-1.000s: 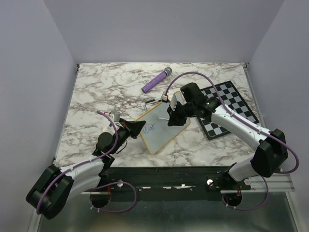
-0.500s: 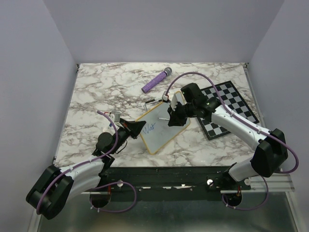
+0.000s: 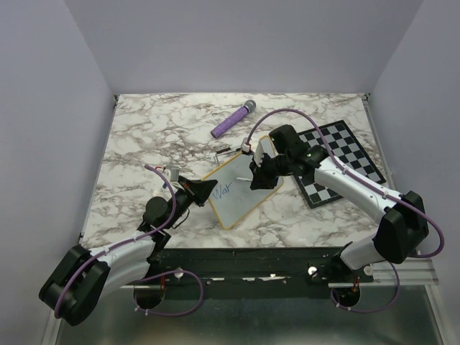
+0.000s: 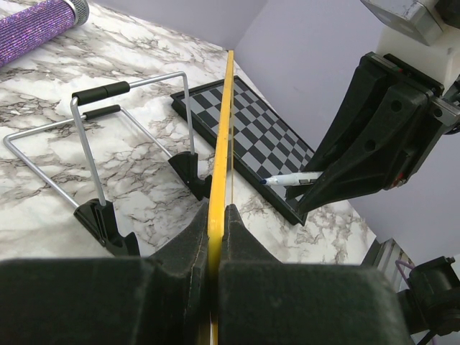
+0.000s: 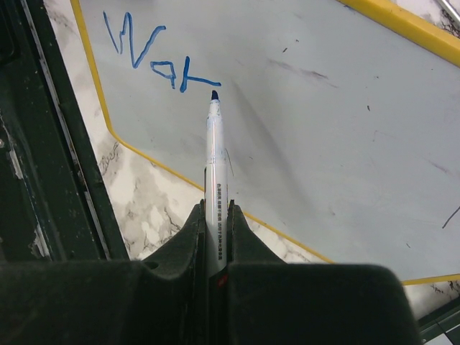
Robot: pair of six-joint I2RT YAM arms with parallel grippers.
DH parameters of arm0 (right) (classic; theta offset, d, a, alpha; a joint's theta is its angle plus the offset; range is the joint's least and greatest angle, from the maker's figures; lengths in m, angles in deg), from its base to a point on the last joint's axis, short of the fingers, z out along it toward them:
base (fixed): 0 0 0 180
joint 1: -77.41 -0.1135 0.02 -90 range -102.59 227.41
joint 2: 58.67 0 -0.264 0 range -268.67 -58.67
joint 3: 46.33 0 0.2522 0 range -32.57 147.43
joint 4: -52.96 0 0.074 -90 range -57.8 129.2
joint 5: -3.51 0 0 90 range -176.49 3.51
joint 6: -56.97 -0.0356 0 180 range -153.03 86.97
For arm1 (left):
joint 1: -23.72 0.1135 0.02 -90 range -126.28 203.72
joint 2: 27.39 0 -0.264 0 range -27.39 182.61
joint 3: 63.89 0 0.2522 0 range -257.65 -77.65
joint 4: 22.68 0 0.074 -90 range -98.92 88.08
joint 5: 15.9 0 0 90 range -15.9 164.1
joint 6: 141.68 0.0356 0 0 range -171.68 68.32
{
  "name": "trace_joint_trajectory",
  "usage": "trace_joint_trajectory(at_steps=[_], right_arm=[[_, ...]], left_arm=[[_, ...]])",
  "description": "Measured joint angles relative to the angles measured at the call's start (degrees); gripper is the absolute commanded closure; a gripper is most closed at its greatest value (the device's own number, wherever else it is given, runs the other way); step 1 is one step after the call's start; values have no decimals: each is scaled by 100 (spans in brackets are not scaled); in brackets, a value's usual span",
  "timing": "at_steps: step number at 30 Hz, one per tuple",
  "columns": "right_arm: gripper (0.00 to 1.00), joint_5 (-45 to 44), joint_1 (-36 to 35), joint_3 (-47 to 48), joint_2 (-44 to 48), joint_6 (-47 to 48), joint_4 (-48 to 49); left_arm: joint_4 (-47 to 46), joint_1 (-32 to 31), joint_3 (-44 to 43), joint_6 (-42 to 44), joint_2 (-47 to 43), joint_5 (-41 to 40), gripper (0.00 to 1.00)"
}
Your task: Write a sentence on the whiteboard
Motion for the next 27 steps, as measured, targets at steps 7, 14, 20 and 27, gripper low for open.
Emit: trace_joint_trajectory(at_steps=[7, 14, 20, 27], right_arm=[[99, 17, 0, -37, 15, 44, -2], [99, 63, 0, -39, 55, 59, 0], [100, 87, 0, -42, 66, 103, 0], [99, 87, 0, -48, 72, 142, 0]], left_arm=[[0, 0, 0, -2, 0, 0, 100], [0, 0, 0, -4, 0, 0, 100], [0, 0, 0, -4, 0, 0, 100], [0, 0, 0, -7, 0, 0, 100]])
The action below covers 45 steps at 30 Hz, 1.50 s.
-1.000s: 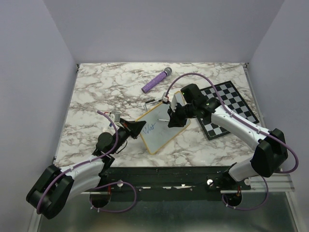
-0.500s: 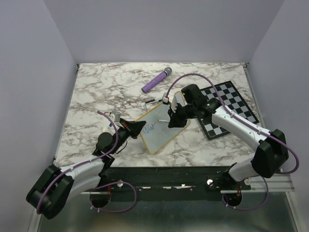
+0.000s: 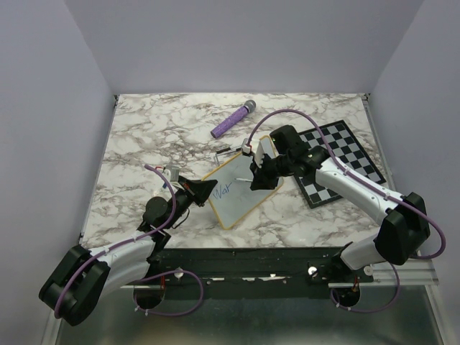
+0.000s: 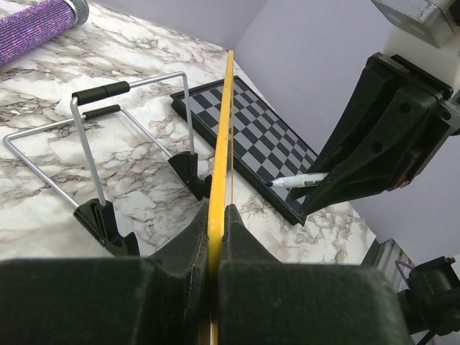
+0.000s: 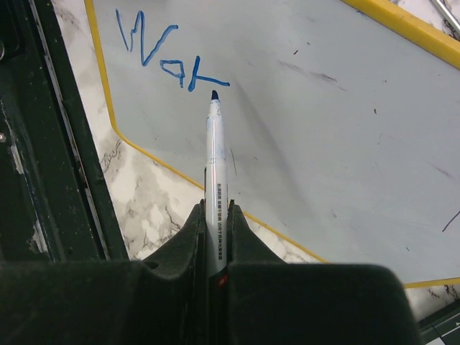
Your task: Write a sentence on the whiteboard
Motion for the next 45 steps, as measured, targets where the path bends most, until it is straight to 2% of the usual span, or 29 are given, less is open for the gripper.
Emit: trace_joint_trajectory(at_steps=[45], right_arm=[[99, -59, -59, -90, -127, 96, 63]], left_arm=[[-46, 0, 0, -35, 55, 0, 100]])
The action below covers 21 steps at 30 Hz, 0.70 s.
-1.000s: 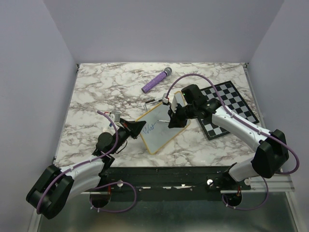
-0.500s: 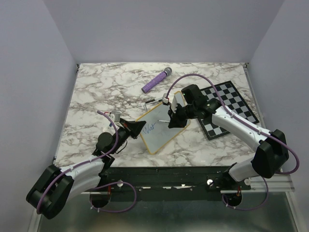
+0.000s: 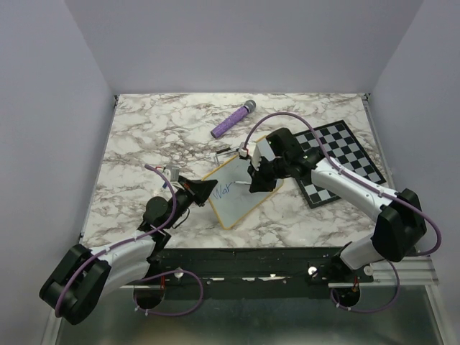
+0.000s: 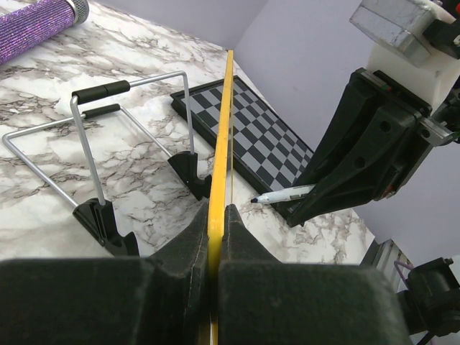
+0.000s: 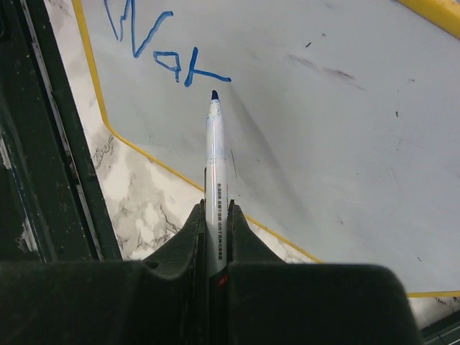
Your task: Write a sentence on the whiteboard
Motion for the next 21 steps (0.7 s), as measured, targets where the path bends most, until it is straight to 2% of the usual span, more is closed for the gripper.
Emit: trace_joint_trajectory(at_steps=[21], right_arm=[[99, -297, -39, 4, -297, -284, 221]], left_arm=[[-138, 0, -4, -50, 149, 0, 100]])
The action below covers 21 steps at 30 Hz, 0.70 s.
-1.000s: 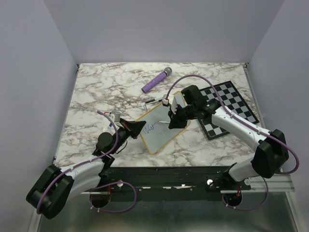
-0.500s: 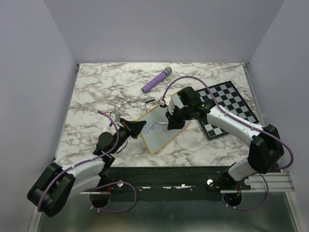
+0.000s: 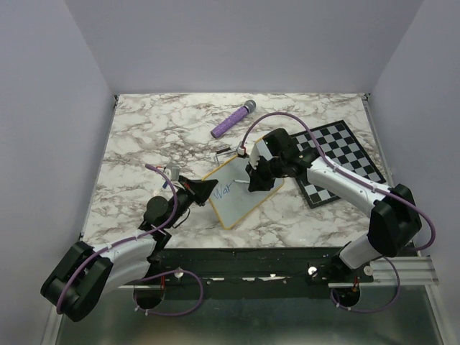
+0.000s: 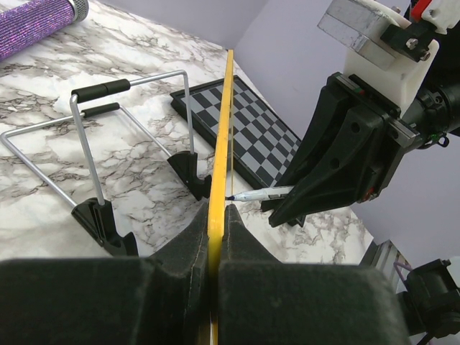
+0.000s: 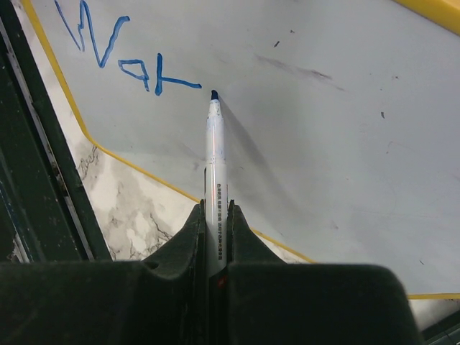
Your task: Write a sentence on the whiteboard
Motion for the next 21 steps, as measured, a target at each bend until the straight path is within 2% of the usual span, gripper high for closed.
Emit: trace_joint_trajectory(at_steps=[21], right_arm=[[99, 20, -15, 0, -81, 136, -212]], left_arm=[[76, 4, 15, -17, -90, -4, 100]])
